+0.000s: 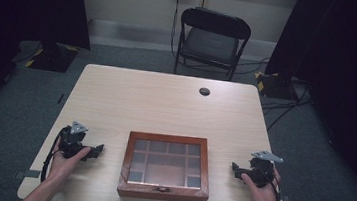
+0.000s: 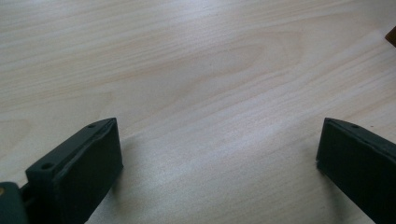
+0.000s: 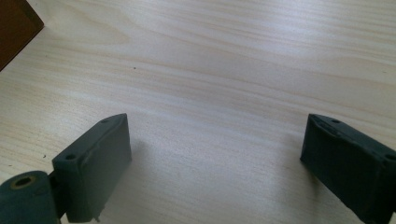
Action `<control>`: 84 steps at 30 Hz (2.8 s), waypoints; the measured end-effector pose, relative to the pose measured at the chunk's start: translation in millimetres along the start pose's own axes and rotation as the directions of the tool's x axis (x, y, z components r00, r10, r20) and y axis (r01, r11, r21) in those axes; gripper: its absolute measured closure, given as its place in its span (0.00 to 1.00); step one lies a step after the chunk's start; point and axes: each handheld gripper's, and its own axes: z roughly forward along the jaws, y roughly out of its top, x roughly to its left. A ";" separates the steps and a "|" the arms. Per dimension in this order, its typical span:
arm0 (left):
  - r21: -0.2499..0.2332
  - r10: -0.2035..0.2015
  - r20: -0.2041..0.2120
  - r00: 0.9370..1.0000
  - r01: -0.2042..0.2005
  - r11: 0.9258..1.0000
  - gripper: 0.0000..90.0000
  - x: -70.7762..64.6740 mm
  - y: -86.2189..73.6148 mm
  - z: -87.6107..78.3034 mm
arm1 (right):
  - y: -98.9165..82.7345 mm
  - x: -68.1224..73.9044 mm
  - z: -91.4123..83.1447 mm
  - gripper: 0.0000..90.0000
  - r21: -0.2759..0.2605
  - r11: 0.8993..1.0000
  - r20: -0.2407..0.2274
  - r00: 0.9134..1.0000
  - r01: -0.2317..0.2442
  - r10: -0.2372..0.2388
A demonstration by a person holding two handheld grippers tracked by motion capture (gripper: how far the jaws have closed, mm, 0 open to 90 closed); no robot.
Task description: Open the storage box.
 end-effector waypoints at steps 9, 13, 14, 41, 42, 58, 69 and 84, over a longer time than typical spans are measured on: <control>0.003 0.009 -0.003 1.000 -0.009 1.000 0.00 0.5 0.9 0.4 | 0.1 -0.1 0.1 0.08 0.001 1.000 -0.003 1.000 0.000 0.000; -0.009 -0.009 -0.006 1.000 0.009 1.000 0.21 -0.6 2.6 -4.4 | 0.1 -0.2 0.2 0.08 0.000 1.000 -0.003 1.000 0.001 -0.001; 0.001 -0.025 0.034 0.999 0.025 1.000 0.19 0.1 4.3 -5.5 | 0.2 -0.3 0.3 0.08 0.000 1.000 -0.005 1.000 0.002 -0.002; -0.149 0.152 0.388 0.909 -0.101 0.984 0.36 -74.9 33.7 -47.0 | 1.2 -0.6 1.2 0.08 0.002 1.000 -0.009 1.000 0.007 -0.007; -0.150 0.147 0.403 0.903 -0.093 0.984 0.37 -79.2 35.0 -47.9 | 1.2 -0.6 1.2 0.08 0.002 1.000 -0.009 1.000 0.007 -0.007; -0.154 0.275 0.553 0.787 -0.228 0.961 0.49 -143.3 61.2 -49.4 | 1.0 -0.1 1.0 0.08 0.001 1.000 -0.004 1.000 0.003 -0.003; -0.144 0.317 0.672 0.669 -0.302 0.943 0.61 -182.7 64.3 -42.0 | 1.0 -0.1 1.0 0.08 0.001 1.000 -0.004 1.000 0.003 -0.003; -0.142 0.349 0.723 0.597 -0.366 0.920 0.79 -204.0 47.8 -38.3 | 1.0 -0.2 0.9 0.08 0.001 1.000 -0.006 1.000 0.004 -0.004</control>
